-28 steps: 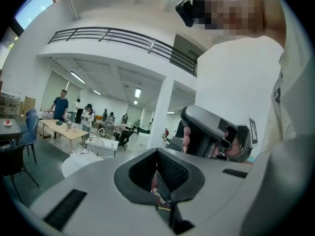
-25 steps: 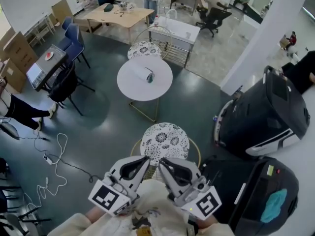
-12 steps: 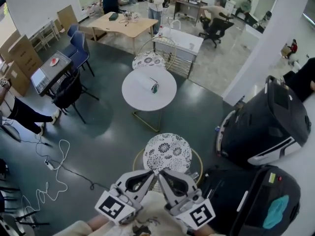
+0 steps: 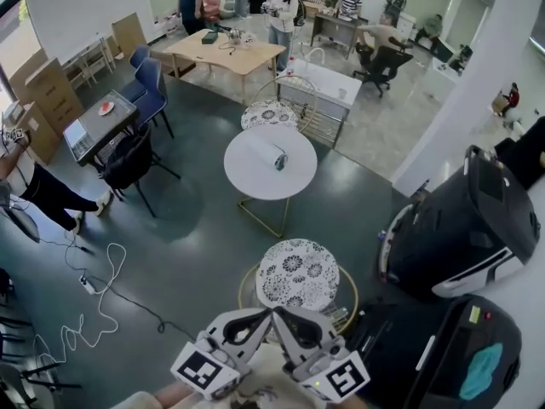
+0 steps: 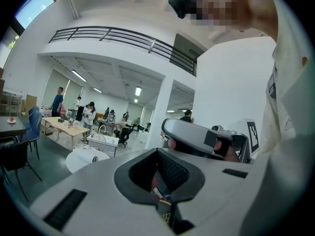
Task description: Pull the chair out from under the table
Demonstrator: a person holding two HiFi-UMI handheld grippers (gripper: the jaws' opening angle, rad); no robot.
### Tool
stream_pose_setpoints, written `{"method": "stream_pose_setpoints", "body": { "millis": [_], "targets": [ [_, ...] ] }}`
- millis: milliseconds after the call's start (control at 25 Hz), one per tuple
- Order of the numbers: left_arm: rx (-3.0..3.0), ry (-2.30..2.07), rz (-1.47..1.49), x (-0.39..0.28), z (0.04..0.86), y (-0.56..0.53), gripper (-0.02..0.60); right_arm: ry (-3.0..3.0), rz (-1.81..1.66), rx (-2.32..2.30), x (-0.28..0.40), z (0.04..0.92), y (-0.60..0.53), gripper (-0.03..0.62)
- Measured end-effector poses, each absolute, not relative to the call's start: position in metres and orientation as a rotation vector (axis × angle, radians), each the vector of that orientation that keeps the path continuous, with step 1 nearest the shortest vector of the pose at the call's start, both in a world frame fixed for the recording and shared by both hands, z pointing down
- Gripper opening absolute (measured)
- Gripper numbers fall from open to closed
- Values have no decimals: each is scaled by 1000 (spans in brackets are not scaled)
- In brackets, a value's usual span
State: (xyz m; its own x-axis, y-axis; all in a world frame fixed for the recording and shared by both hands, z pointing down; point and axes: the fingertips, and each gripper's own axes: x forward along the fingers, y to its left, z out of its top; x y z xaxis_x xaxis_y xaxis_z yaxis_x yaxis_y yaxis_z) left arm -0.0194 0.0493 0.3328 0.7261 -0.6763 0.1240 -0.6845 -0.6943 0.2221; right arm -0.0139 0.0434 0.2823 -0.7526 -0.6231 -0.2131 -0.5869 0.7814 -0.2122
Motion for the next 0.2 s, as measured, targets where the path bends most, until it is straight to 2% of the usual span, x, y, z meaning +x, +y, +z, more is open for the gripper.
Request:
{"method": "stream_pose_setpoints", "body": {
  "millis": [200],
  "targets": [
    [2691,-1077,63,-31,332,68,2,2695,-217,-946,-23,284,61,9]
  ]
}}
